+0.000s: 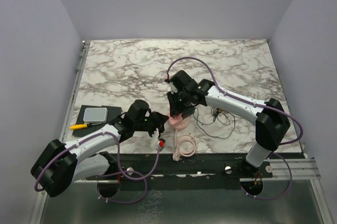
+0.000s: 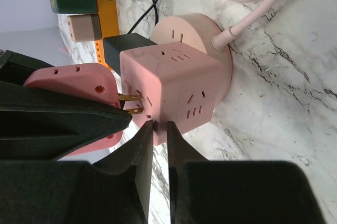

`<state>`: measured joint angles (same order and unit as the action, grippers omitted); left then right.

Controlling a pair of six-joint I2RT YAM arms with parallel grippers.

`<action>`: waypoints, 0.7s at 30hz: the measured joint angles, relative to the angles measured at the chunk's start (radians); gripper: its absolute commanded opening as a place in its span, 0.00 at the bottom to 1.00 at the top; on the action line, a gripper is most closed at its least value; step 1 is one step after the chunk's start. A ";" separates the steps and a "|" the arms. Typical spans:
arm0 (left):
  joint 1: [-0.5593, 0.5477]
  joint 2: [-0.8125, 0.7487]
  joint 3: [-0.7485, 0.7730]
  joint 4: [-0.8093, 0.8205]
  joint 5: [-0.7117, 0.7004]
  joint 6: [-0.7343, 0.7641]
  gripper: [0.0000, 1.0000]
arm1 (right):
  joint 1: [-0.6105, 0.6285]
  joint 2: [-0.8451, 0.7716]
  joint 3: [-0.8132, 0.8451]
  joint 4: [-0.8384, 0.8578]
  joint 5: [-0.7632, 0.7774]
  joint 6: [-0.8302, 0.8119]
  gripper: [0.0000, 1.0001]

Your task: Insert the plug

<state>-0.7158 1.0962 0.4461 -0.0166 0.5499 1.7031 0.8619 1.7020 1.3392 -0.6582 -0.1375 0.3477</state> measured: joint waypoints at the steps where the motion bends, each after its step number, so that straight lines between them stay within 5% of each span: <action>1: 0.000 0.000 0.000 0.000 0.000 0.000 0.15 | 0.003 0.000 0.000 0.000 0.007 0.000 0.01; 21: -0.013 -0.011 -0.002 0.000 -0.016 -0.005 0.08 | 0.014 -0.007 0.004 -0.018 0.070 0.000 0.01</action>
<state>-0.7288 1.0847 0.4442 -0.0170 0.5343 1.6985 0.8761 1.6947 1.3434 -0.6765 -0.0673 0.3473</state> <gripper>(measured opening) 0.092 0.239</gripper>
